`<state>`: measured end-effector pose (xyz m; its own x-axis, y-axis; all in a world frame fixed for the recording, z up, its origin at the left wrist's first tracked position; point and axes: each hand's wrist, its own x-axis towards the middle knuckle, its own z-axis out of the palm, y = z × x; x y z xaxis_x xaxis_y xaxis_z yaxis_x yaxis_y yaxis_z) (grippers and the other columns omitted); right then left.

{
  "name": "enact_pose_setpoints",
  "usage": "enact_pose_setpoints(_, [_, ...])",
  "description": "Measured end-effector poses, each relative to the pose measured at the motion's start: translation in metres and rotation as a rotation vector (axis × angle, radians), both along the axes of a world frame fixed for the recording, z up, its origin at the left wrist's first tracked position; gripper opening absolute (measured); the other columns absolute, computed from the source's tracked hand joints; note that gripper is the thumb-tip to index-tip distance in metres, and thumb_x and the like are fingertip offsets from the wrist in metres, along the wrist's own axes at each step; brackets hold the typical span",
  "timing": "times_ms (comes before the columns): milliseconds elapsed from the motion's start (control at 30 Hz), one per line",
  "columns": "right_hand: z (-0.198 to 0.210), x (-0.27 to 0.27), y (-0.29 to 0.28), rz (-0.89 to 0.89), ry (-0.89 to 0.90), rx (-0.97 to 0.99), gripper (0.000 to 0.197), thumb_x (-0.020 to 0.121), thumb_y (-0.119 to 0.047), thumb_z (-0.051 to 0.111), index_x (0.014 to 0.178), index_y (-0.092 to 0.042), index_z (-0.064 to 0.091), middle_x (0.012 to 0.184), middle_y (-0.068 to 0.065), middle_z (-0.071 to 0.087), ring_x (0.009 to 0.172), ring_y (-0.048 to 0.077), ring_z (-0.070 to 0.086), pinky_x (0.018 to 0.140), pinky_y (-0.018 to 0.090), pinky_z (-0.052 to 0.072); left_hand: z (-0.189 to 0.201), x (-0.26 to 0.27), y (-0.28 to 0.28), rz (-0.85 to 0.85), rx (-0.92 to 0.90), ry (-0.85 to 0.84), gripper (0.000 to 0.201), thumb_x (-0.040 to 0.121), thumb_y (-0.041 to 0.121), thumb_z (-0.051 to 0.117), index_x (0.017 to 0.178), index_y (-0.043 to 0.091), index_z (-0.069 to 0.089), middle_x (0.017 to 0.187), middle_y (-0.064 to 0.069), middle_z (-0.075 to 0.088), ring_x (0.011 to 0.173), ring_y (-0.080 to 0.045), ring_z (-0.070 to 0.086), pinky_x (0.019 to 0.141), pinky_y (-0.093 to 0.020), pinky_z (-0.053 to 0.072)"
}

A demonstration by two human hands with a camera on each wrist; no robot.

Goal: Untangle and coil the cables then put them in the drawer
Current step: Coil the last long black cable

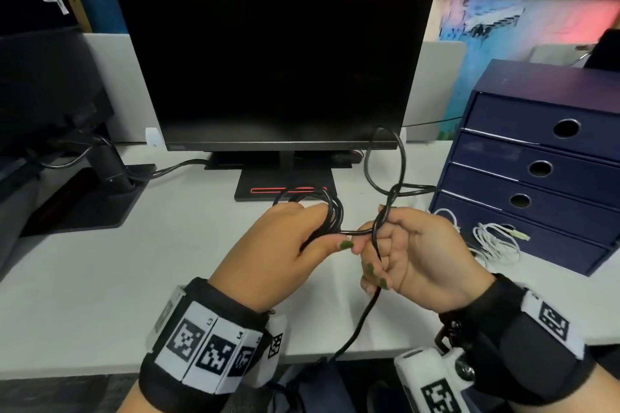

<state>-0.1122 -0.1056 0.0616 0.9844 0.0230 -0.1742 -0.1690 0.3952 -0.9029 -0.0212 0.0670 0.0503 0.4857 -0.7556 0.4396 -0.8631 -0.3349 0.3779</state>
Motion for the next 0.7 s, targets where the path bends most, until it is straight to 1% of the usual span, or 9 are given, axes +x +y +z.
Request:
enact_pose_setpoints(67, [0.002,-0.002,0.0,0.012,0.015,0.018,0.046,0.081,-0.029,0.039,0.075,0.005,0.069,0.062,0.021,0.06,0.047,0.026,0.051,0.057,0.036,0.049,0.003,0.002,0.002,0.032,-0.033,-0.004,0.045,0.086,0.062,0.037,0.076,0.021,0.052,0.067,0.007,0.051,0.069,-0.009,0.047,0.061,-0.024,0.037])
enact_pose_setpoints(167, [0.001,-0.005,-0.001,0.033,-0.014,-0.068,0.03,0.084,-0.015,0.05,0.099,0.006,0.067,0.082,0.023,0.064,0.063,0.029,0.061,0.068,0.041,0.055,0.004,0.005,0.005,0.143,-0.09,-0.07,0.034,0.089,0.047,0.053,0.073,0.018,0.054,0.063,0.008,0.049,0.065,-0.01,0.045,0.06,-0.017,0.032])
enact_pose_setpoints(233, [-0.002,-0.006,0.002,-0.002,-0.034,-0.199,0.023,0.09,0.001,0.049,0.108,0.004,0.064,0.084,0.02,0.064,0.07,0.028,0.064,0.074,0.041,0.057,0.003,0.004,0.005,0.216,-0.117,-0.135,0.029,0.09,0.038,0.059,0.072,0.015,0.057,0.061,0.008,0.049,0.062,-0.012,0.044,0.061,-0.012,0.03])
enact_pose_setpoints(333, [-0.009,-0.005,0.011,-0.078,-0.05,-0.343,0.025,0.088,0.009,0.056,0.109,-0.001,0.064,0.078,0.016,0.064,0.068,0.024,0.065,0.075,0.039,0.058,0.002,0.0,0.0,0.28,-0.159,-0.17,0.027,0.089,0.034,0.06,0.069,0.015,0.057,0.059,0.009,0.048,0.059,-0.014,0.042,0.06,-0.01,0.026])
enact_pose_setpoints(400, [-0.014,-0.004,0.014,-0.118,-0.052,-0.409,0.026,0.087,0.009,0.057,0.108,-0.004,0.065,0.075,0.012,0.064,0.065,0.021,0.065,0.07,0.035,0.058,0.001,-0.003,-0.004,0.317,-0.176,-0.183,0.024,0.087,0.032,0.058,0.069,0.016,0.058,0.059,0.01,0.047,0.058,-0.013,0.04,0.058,-0.012,0.024])
enact_pose_setpoints(467, [-0.02,-0.003,0.016,-0.126,-0.043,-0.472,0.025,0.09,0.004,0.056,0.108,-0.008,0.067,0.072,0.009,0.065,0.065,0.019,0.064,0.066,0.03,0.055,0.001,-0.005,-0.006,0.362,-0.205,-0.179,0.022,0.087,0.031,0.056,0.072,0.016,0.061,0.06,0.009,0.052,0.059,-0.012,0.041,0.059,-0.019,0.026])
enact_pose_setpoints(533, [-0.026,-0.005,0.019,-0.047,-0.003,-0.473,0.02,0.095,-0.005,0.052,0.106,-0.01,0.069,0.074,0.006,0.065,0.067,0.017,0.063,0.065,0.03,0.054,0.002,-0.006,-0.004,0.401,-0.261,-0.18,0.02,0.088,0.026,0.057,0.073,0.015,0.061,0.057,0.012,0.049,0.056,-0.012,0.041,0.063,-0.025,0.03])
enact_pose_setpoints(633, [-0.039,-0.01,0.025,0.084,0.019,-0.474,0.025,0.1,-0.011,0.045,0.105,-0.011,0.069,0.073,0.003,0.06,0.064,0.014,0.056,0.065,0.031,0.053,0.006,-0.003,0.002,0.467,-0.3,-0.15,0.016,0.09,0.018,0.062,0.075,0.016,0.059,0.055,0.019,0.036,0.052,-0.011,0.037,0.06,-0.027,0.029])
enact_pose_setpoints(700, [-0.041,-0.008,0.02,-0.027,-0.065,-0.62,0.03,0.1,-0.01,0.043,0.106,-0.024,0.07,0.065,-0.003,0.055,0.058,0.011,0.048,0.058,0.025,0.043,0.008,0.002,0.008,0.482,-0.263,-0.142,0.012,0.09,0.017,0.062,0.078,0.016,0.061,0.056,0.02,0.037,0.054,-0.01,0.037,0.056,-0.027,0.029])
